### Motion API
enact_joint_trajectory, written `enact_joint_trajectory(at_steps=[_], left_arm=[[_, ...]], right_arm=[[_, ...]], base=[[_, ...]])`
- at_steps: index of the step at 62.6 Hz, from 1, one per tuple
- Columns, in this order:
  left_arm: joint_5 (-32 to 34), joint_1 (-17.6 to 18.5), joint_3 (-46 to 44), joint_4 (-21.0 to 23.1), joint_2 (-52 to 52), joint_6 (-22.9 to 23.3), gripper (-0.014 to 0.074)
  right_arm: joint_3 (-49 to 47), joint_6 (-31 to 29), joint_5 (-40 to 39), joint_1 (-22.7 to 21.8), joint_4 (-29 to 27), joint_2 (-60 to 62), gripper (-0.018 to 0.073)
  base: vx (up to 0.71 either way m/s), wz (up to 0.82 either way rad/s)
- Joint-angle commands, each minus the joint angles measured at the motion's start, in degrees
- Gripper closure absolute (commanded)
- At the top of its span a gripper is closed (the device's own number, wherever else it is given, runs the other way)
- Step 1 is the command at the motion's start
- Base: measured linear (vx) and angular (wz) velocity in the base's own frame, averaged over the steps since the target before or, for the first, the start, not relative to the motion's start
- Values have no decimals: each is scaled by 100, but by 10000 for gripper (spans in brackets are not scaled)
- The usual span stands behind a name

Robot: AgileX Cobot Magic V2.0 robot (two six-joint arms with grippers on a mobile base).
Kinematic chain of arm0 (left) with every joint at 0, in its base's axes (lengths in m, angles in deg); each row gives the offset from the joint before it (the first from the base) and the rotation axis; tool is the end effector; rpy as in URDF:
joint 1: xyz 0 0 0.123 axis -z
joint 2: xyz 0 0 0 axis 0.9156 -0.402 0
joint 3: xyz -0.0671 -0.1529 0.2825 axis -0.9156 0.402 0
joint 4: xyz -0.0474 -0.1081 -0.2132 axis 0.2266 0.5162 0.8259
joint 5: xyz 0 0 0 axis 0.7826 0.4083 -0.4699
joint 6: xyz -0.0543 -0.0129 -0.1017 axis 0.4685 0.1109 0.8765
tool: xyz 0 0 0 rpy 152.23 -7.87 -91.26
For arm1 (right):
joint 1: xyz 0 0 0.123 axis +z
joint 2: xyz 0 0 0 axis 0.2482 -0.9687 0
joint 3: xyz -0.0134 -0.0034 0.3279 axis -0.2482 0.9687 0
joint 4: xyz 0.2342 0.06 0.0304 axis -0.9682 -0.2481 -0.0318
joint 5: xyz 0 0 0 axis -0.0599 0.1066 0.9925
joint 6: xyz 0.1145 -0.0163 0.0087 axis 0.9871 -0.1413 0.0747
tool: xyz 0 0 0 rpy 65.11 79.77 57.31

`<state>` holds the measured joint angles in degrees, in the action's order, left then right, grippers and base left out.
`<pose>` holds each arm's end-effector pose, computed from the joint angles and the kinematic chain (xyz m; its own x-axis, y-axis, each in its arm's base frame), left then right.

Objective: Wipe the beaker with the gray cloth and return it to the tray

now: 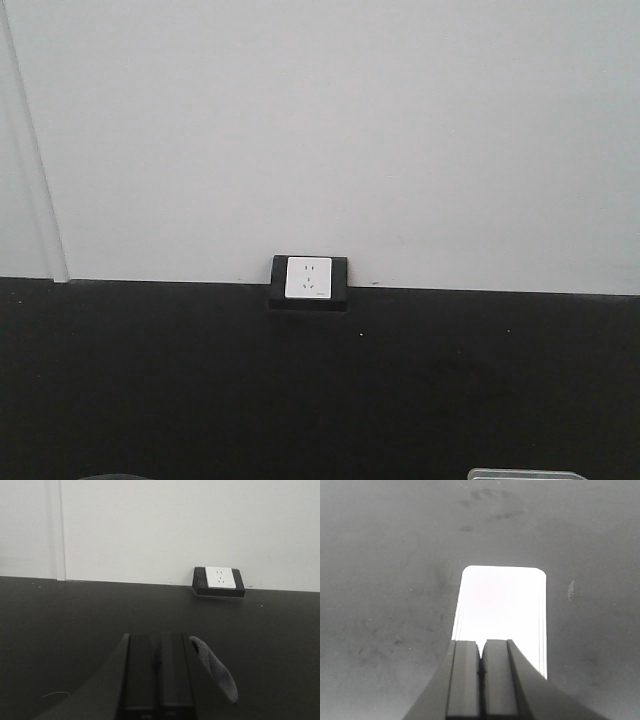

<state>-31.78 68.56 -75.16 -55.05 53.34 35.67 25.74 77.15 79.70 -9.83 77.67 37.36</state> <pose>0.0300 -0.0015 0.1977 -0.0081 -0.1393 -0.9902 0.0406 0.9894 -0.1395 0.1034 0.0177 0.3741 -0.6958 0.0325 -0.7175 -0.0767 0.9899 0.1192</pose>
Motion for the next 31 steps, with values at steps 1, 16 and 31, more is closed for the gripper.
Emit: enact_joint_trajectory(at_steps=[1, 16, 31], left_arm=[[432, -17, 180, 73, 99, -68, 603], [432, -17, 180, 73, 99, -68, 603], [432, -17, 180, 73, 99, -68, 603]], right_arm=[[-153, -64, -347, -16, -4, 31, 571], [-153, -64, -347, -16, -9, 31, 571], [-153, -64, -347, -16, -9, 31, 571]], base=[[0, 0], [0, 0], [0, 0]])
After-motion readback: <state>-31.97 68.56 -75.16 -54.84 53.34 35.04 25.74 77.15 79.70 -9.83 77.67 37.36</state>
